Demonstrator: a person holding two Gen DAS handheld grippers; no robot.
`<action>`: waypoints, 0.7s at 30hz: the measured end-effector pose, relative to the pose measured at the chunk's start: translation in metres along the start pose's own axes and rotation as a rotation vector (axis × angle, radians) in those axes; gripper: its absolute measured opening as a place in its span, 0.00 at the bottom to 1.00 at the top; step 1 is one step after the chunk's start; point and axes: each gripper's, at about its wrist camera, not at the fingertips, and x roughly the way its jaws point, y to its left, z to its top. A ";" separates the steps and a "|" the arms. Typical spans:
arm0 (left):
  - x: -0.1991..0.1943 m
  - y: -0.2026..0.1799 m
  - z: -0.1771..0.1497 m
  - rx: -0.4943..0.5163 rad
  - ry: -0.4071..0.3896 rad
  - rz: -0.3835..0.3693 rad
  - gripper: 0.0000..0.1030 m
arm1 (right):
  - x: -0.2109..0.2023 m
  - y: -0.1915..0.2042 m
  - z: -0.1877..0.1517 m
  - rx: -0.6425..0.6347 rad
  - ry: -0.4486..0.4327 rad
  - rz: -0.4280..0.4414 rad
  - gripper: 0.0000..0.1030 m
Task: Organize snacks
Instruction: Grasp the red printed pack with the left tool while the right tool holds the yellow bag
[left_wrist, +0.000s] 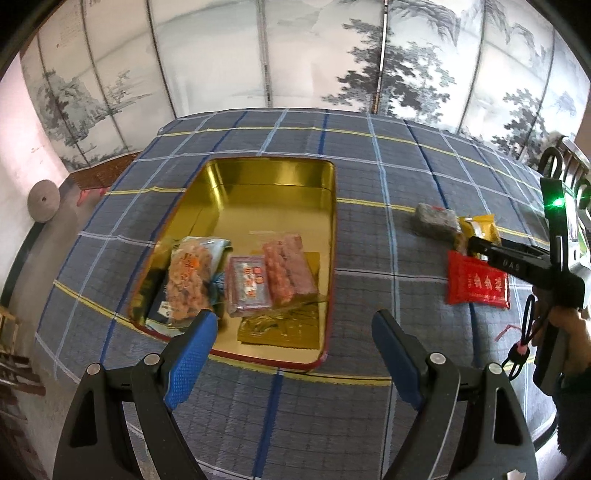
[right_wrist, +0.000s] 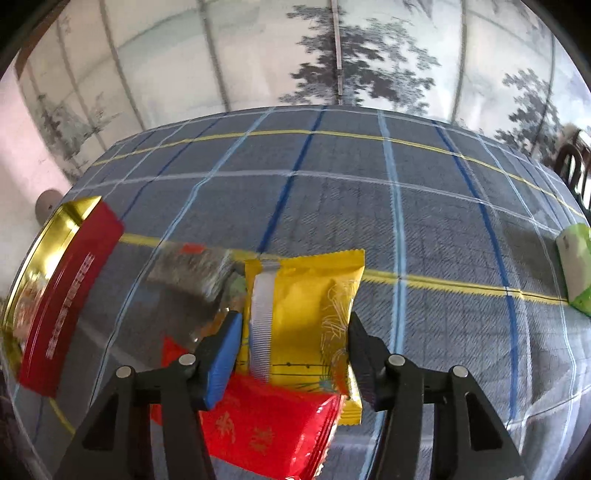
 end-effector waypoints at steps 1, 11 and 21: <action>0.000 -0.002 0.000 0.005 0.001 -0.004 0.81 | -0.002 0.003 -0.003 -0.012 0.001 0.005 0.55; 0.011 -0.022 -0.005 0.035 0.033 -0.048 0.81 | -0.022 0.027 -0.026 -0.071 0.017 0.064 0.55; 0.018 -0.050 -0.013 0.056 0.089 -0.095 0.81 | -0.042 0.000 -0.025 -0.043 -0.043 0.025 0.55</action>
